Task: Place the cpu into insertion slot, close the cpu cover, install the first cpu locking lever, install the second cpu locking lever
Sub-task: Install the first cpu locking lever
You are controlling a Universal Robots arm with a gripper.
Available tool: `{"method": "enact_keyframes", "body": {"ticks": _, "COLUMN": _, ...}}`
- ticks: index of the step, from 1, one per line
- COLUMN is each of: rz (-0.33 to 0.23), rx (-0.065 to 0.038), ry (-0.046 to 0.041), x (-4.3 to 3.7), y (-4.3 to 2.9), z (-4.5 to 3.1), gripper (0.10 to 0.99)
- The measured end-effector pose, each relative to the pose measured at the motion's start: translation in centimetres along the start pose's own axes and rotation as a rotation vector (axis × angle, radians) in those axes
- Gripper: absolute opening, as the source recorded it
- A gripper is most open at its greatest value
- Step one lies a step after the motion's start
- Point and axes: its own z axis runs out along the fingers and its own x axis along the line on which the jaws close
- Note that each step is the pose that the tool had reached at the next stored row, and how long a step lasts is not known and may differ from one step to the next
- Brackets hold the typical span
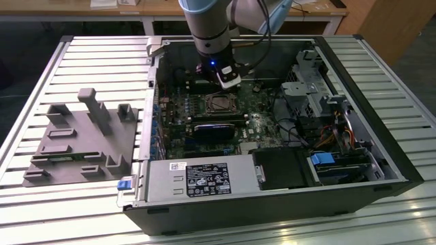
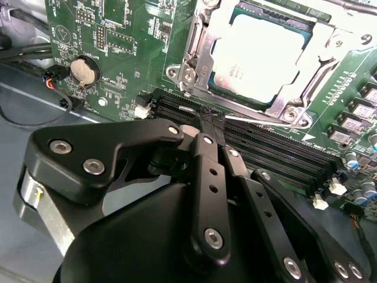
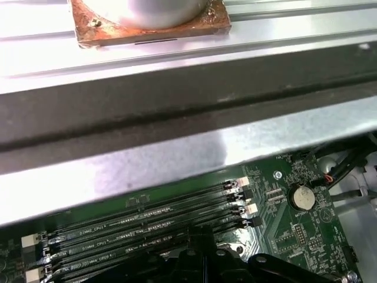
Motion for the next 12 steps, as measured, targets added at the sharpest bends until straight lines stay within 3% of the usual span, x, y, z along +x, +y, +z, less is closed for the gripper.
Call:
{"method": "enact_keyframes", "body": {"ticks": 5, "rz": 0.013, "rx": 0.017, "ry": -0.0106, "x": 0.07, "y": 0.06, "z": 0.22, "gripper": 0.102}}
{"method": "enact_keyframes", "body": {"ticks": 12, "rz": 0.028, "rx": 0.032, "ry": -0.0193, "x": 0.19, "y": 0.26, "z": 0.49, "gripper": 0.102}}
